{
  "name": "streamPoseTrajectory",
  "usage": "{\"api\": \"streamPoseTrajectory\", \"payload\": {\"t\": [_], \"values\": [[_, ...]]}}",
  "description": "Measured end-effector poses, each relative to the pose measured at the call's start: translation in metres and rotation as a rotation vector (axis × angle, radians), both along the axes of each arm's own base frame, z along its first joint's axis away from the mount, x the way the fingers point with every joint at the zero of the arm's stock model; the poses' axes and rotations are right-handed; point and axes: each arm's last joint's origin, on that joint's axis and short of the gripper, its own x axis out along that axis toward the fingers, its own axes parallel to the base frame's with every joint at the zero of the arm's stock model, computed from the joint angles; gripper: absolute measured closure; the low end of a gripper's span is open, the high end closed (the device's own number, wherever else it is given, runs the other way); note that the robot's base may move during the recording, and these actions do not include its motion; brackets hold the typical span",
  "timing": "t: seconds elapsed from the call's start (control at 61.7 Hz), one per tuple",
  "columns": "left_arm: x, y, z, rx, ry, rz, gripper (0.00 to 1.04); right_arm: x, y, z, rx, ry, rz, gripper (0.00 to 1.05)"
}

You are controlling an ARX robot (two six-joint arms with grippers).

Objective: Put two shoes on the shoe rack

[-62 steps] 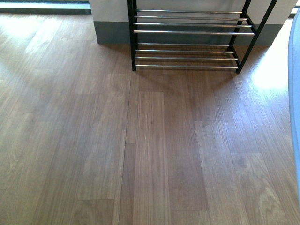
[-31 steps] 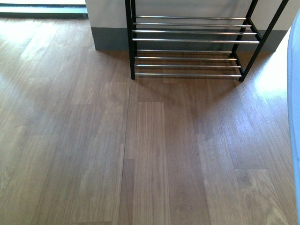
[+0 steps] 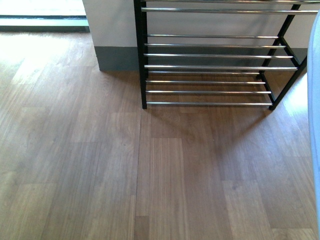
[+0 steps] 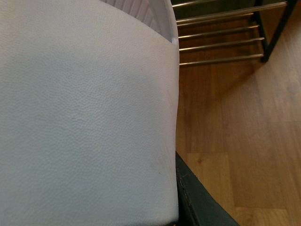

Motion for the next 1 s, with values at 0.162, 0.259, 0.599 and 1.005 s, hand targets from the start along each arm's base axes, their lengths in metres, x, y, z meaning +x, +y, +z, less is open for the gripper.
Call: {"api": "streamPoseTrajectory", "payload": {"t": [0.162,0.259,0.599,1.005], "values": [[-0.0001,-0.0001,-0.0001,-0.001,0.000,-0.002,1.03,-0.0001,0.0000,0.0002,0.000,-0.001,0.000,1.03],[-0.0002,0.0001,-0.0003,0.001,0.001,0.001,1.03,-0.0002,0.0000,-0.0005,0.000,0.003,0.000,1.03],[-0.0001,0.0004,-0.0002,0.001,0.001,0.003,1.03,-0.0001,0.0000,-0.0002,0.000,0.001,0.000,1.03],[0.0000,0.0004,-0.0004,0.001,0.002,0.002,1.03,0.0000,0.0000,-0.0003,0.000,0.002,0.000,1.03]]}}
